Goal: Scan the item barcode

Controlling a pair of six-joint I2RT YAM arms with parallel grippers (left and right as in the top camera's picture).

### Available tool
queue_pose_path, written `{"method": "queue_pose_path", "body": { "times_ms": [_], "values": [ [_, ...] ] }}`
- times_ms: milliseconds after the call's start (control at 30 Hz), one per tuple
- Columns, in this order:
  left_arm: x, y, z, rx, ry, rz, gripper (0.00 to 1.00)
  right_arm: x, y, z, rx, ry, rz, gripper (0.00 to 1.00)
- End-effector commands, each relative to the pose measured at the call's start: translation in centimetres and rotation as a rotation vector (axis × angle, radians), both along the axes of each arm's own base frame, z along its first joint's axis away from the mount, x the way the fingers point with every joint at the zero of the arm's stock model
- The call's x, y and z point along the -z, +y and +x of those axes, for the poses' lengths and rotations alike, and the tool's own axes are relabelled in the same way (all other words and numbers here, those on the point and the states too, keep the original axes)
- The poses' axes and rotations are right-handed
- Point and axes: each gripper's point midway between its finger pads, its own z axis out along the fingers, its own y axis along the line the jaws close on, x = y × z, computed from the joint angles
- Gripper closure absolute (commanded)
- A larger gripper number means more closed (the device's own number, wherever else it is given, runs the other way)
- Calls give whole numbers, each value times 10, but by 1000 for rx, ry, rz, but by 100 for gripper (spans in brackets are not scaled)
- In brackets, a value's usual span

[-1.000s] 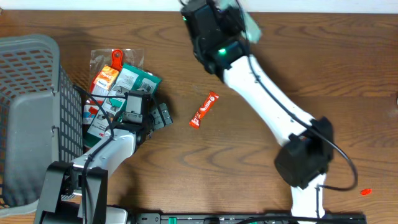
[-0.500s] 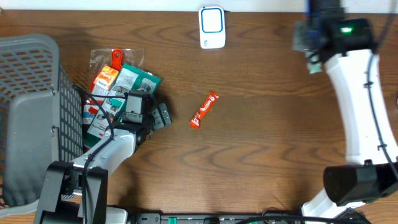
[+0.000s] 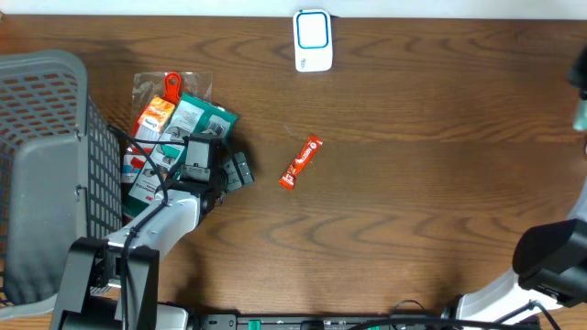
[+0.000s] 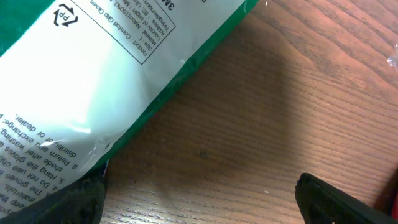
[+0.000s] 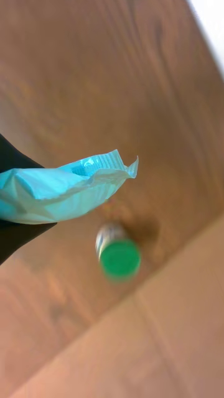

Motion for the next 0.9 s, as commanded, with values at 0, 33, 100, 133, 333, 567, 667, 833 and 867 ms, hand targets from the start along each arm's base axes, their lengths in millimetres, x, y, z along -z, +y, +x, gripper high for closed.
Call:
{"method": "queue_pose_path", "body": {
  "times_ms": [0, 33, 100, 133, 333, 567, 667, 833, 867],
  "values": [
    [24, 12, -17, -25, 80, 47, 2, -11, -45, -31, 152, 37, -110, 99],
    [24, 12, -17, -25, 80, 47, 2, -13, -55, -37, 191, 28, -116, 99],
    [24, 12, -17, -25, 80, 47, 2, -14, -77, -51, 258, 20, -132, 99],
    [24, 12, -17, -25, 81, 47, 2, -15, -88, -60, 291, 23, -141, 99],
    [24, 13, -17, -25, 83, 49, 2, 10, -146, -107, 447, 103, -149, 99],
    [24, 14, -17, -30, 81, 57, 2, 84, -176, -97, 382, 199, -43, 99],
    [24, 15, -17, -31, 81, 57, 2, 121, -180, -85, 356, 216, 11, 99],
    [25, 15, -19, -30, 91, 59, 2, 174, -185, -76, 341, 268, 64, 99],
    [26, 15, -20, -30, 94, 60, 2, 183, -185, -76, 340, 280, 72, 99]
  ]
}}
